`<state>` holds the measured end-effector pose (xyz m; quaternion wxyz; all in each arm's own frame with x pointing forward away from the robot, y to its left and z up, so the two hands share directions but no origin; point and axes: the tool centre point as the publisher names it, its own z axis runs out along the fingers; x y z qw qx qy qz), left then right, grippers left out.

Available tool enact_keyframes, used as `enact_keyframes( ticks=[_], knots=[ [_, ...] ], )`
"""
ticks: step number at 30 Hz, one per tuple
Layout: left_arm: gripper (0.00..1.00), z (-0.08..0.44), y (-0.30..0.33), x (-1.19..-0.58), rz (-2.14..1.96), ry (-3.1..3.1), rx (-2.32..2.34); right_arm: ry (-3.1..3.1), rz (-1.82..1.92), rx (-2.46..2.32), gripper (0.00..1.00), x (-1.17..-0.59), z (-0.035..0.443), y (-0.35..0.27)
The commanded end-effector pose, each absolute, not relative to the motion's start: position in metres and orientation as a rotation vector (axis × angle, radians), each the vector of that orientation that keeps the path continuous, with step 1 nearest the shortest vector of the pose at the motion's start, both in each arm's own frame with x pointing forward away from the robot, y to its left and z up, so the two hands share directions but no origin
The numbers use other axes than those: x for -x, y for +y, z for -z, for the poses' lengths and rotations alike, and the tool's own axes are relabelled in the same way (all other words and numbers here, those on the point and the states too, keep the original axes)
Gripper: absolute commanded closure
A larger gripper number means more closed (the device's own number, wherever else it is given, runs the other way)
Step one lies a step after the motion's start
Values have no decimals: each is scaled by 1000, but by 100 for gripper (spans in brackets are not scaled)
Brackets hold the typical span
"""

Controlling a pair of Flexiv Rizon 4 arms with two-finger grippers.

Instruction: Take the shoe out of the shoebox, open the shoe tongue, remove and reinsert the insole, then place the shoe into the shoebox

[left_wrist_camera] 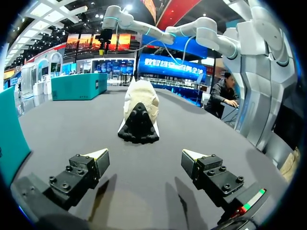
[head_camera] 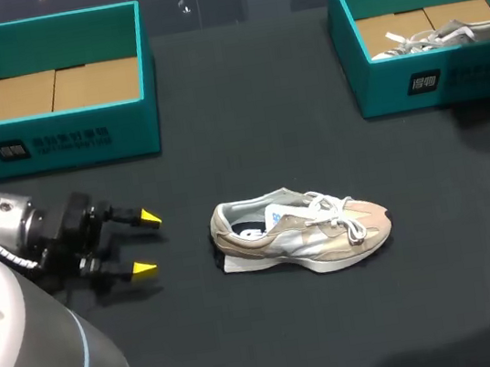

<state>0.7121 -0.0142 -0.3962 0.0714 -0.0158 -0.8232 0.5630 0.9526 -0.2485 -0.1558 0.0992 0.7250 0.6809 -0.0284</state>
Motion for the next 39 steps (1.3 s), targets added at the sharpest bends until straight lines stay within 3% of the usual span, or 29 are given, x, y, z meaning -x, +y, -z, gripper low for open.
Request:
enact_keyframes(
  ticks=[1,39],
  knots=[
    [0,403,-26,-719,-1697,-2459,51,2014,85,-2144,0,-953,156,-249],
    [0,408,-99,-719,-1750,-2435,14,2014,85,-2144,0,-953,156,-249]
  ],
)
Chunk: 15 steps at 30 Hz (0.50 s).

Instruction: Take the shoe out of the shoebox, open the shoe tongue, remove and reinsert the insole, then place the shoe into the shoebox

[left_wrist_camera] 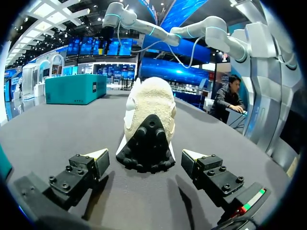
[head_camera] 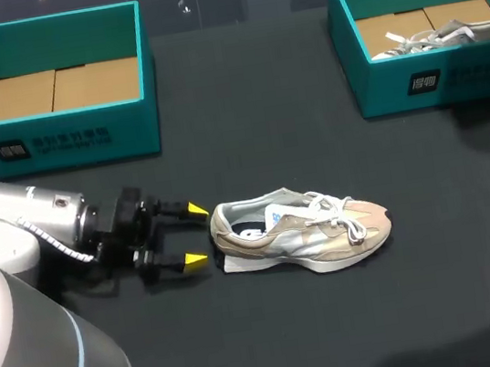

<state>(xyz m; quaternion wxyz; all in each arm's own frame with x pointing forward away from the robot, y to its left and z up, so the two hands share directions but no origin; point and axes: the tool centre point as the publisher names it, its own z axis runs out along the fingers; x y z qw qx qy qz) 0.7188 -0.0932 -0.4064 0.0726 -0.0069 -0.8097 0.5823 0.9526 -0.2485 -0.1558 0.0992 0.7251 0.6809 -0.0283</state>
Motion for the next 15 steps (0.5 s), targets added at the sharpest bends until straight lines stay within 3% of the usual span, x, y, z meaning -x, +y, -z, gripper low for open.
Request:
enact_keyframes(
  ticks=[1,15],
  knots=[
    [0,408,-100,-720,-1750,-2435,11,2014,85,-2144,0,-953,156,-249],
    [0,407,-117,-716,-1752,-2433,10,2014,85,-2144,0,-953,156,-249]
  ],
)
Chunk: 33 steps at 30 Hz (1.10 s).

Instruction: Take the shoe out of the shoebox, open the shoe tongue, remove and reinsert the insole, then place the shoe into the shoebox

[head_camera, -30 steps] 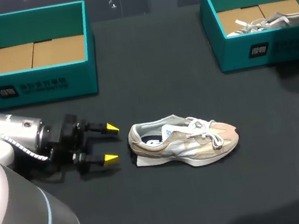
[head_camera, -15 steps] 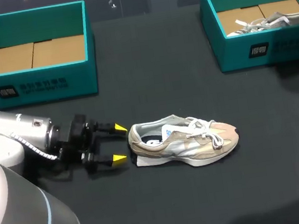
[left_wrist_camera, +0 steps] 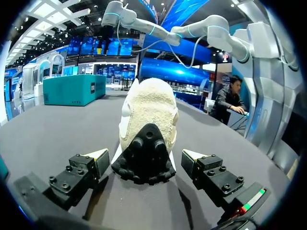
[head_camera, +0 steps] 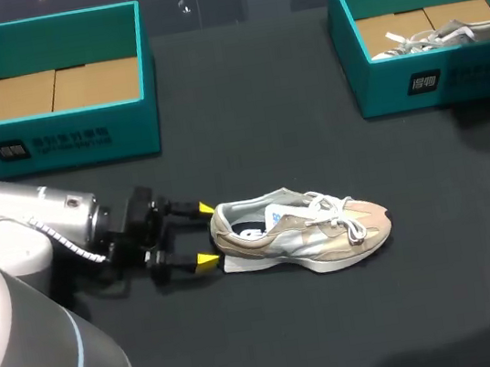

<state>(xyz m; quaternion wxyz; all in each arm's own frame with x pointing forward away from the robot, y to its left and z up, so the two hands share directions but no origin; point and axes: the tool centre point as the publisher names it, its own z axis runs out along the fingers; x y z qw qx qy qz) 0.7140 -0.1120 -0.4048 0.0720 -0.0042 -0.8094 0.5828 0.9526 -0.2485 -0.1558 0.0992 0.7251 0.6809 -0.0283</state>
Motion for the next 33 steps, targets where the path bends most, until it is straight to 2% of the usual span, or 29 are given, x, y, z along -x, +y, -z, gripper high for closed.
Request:
enact_keyframes(
  ticks=[1,33],
  knots=[
    [0,407,-118,-717,-1753,-2434,9,2014,85,-2144,0,-953,156,-249],
    [0,416,-145,-715,-1753,-2431,66,2014,85,-2144,0,-953,156,-249]
  ],
)
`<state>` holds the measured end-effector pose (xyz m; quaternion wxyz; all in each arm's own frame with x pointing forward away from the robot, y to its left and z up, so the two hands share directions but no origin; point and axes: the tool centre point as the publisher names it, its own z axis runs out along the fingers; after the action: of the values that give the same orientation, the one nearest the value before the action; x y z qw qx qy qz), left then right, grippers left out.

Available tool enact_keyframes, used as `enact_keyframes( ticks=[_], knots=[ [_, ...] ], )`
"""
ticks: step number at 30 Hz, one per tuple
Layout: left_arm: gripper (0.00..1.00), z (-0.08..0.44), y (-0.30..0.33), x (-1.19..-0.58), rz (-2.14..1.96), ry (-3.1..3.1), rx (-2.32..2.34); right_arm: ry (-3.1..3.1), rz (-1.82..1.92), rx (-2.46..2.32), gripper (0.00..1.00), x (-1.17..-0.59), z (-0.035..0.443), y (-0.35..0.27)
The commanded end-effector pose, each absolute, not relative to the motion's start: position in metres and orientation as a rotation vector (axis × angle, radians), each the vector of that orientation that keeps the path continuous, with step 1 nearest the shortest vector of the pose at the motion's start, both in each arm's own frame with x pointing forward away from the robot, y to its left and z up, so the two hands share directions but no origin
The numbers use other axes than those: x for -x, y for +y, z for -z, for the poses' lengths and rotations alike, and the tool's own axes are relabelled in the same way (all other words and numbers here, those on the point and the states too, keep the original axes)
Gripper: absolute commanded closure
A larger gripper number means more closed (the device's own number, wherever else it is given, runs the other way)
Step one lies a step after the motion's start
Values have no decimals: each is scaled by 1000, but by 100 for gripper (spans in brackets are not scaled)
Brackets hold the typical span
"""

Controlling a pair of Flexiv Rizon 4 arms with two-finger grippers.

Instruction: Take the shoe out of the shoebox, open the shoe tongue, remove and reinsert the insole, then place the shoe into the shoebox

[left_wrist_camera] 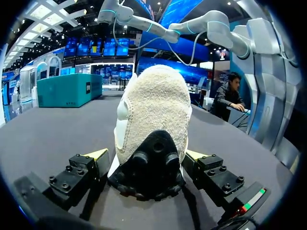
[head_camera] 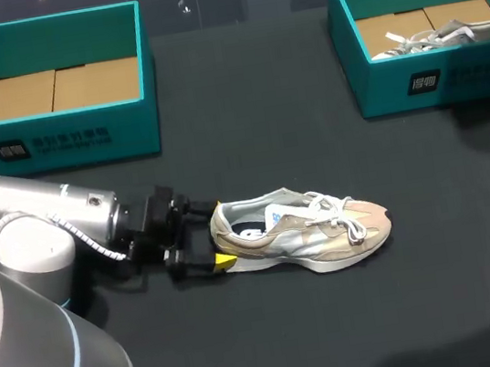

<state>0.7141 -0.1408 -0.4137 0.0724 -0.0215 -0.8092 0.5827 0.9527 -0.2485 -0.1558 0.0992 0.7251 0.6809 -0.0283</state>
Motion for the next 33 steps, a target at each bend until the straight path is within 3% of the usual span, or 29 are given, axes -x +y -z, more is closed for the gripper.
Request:
enact_keyframes(
  ticks=[1,25,26,27,28,29,33],
  knots=[
    [0,416,-145,-716,-1754,-2430,66,2014,85,-2144,0,-953,156,-249],
    [0,421,-156,-708,-1795,-2357,72,2014,85,-2144,0,-953,156,-249],
    [4,421,-157,-708,-1798,-2354,73,2014,85,-2144,0,-953,156,-249],
    [27,421,-157,-709,-1805,-2351,70,2014,85,-2144,0,-953,156,-249],
    [75,421,-158,-709,-1812,-2350,67,2014,85,-2144,0,-953,156,-249],
    [100,421,-158,-709,-1817,-2349,64,2014,85,-2144,0,-953,156,-249],
    [100,421,-158,-712,-1826,-2344,34,2014,85,-2144,0,-953,156,-249]
  ],
)
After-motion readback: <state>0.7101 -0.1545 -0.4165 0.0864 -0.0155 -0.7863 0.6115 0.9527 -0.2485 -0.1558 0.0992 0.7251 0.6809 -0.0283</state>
